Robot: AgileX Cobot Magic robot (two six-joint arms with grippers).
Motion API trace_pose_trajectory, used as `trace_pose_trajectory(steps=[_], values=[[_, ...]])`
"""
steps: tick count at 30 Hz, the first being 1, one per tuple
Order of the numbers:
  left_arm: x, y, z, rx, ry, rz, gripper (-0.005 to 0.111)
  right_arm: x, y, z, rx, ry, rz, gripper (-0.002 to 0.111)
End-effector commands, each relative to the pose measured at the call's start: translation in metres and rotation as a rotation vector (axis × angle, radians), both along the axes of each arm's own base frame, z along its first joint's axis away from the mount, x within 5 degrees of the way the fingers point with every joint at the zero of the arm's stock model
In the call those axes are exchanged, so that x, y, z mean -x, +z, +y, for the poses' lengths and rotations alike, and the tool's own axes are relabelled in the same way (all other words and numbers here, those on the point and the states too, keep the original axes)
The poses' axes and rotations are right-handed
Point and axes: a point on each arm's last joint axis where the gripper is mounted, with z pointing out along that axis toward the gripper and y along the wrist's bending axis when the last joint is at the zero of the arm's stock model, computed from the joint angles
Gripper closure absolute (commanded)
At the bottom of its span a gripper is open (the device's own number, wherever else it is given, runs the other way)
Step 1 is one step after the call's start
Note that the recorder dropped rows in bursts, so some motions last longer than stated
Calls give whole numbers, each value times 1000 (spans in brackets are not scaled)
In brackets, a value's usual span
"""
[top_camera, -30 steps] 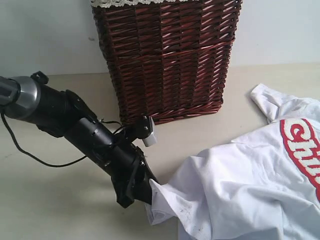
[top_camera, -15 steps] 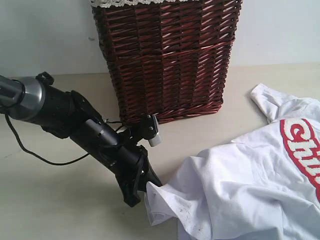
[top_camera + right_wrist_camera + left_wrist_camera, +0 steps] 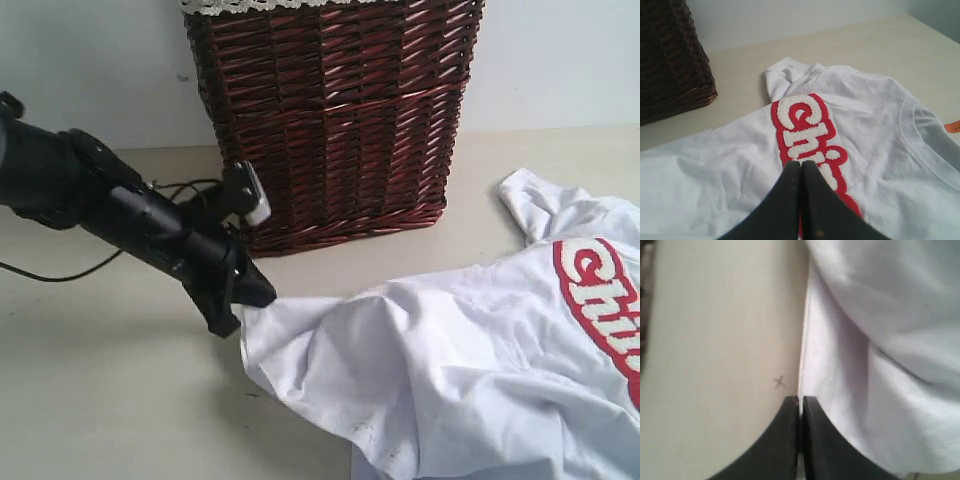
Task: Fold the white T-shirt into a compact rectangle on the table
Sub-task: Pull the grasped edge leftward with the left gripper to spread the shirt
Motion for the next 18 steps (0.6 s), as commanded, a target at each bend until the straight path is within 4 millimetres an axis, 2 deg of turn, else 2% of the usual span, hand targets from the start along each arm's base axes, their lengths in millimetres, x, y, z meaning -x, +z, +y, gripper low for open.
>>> trace_pose_trajectory(steps=[1, 5, 7, 18], values=[[-16, 21, 28, 14, 124, -73, 107, 0, 0, 0, 8, 7, -12, 108], [-34, 29, 49, -4, 284, -168, 107, 0, 0, 0, 8, 7, -12, 108], [-39, 30, 53, -20, 335, -208, 107, 0, 0, 0, 8, 7, -12, 108], [-43, 19, 53, -49, 345, -232, 106, 0, 0, 0, 8, 7, -12, 108]])
